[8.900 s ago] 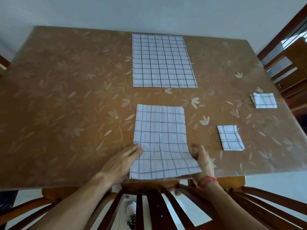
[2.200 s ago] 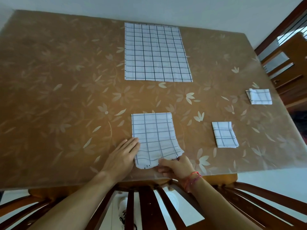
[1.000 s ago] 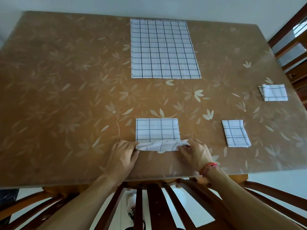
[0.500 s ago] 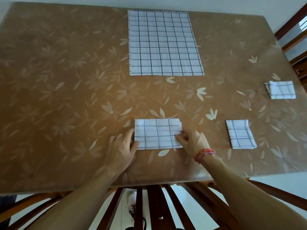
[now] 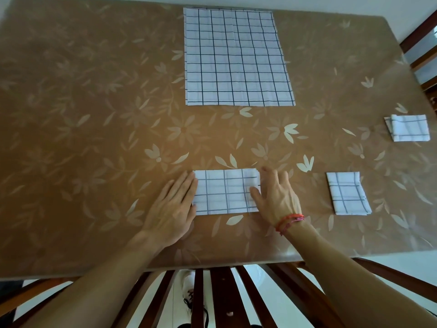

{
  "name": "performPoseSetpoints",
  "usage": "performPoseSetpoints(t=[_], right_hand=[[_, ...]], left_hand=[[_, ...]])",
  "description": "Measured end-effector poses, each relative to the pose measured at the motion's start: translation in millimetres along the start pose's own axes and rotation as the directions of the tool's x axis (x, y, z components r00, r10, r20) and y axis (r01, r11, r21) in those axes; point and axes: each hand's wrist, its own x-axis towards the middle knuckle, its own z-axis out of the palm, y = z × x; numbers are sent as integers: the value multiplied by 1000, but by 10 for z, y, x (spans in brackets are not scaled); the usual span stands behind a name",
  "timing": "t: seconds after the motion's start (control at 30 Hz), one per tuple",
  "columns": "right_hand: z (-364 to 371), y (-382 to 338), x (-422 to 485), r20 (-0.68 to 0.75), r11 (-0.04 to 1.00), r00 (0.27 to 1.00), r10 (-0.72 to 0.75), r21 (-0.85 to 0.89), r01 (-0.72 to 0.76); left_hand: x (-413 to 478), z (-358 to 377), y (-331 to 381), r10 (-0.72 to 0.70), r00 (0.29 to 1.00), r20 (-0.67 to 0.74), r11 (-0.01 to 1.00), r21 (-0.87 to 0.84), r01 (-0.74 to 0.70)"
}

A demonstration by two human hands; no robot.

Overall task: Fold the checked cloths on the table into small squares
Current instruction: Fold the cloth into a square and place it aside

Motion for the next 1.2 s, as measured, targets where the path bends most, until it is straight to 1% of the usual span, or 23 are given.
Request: performPoseSetpoints(t=[0.03,0.1,0.2,0.3,0.4,0.53,0.67,0.83,0.93,1.07,1.2], right_hand=[[25,-36,-10,-35,997,997,-75,-34,74],[109,-123,-9,-47,973,976,-211,-106,205],[263,-345,30,33,924,939,-344,-164,344],[470,-580,42,127,854,872,-473,-175,489],[688,-725,12,178,807,828,-532,-190,560],[828,-703,37,188,794,819,-543,-204,573],[861,-621,73,229,778,814,-534,-246,579],[735,-444,84,267,803,849,-456,-289,522],[526,-134,59,302,780,853,-425,-355,515],[271,286,46,335,798,877,-344,-389,461],[247,327,20,336,808,887,-318,-393,439]], left_hand=[[10,19,-15,10,1000,21,1000,14,-10],[38,43,-35,20,999,47,999,39,-22],[73,64,-48,11,999,54,998,61,-14],[75,105,-60,2,999,50,998,65,-5],[68,142,-54,9,999,37,998,58,-11],[52,147,-55,32,999,25,997,68,-33],[54,147,-65,33,999,33,997,66,-35],[63,135,-64,37,998,58,997,69,-41],[62,130,-53,17,998,65,999,49,-20],[52,127,-53,0,998,68,999,42,-2],[57,110,-42,-4,997,80,999,45,1]])
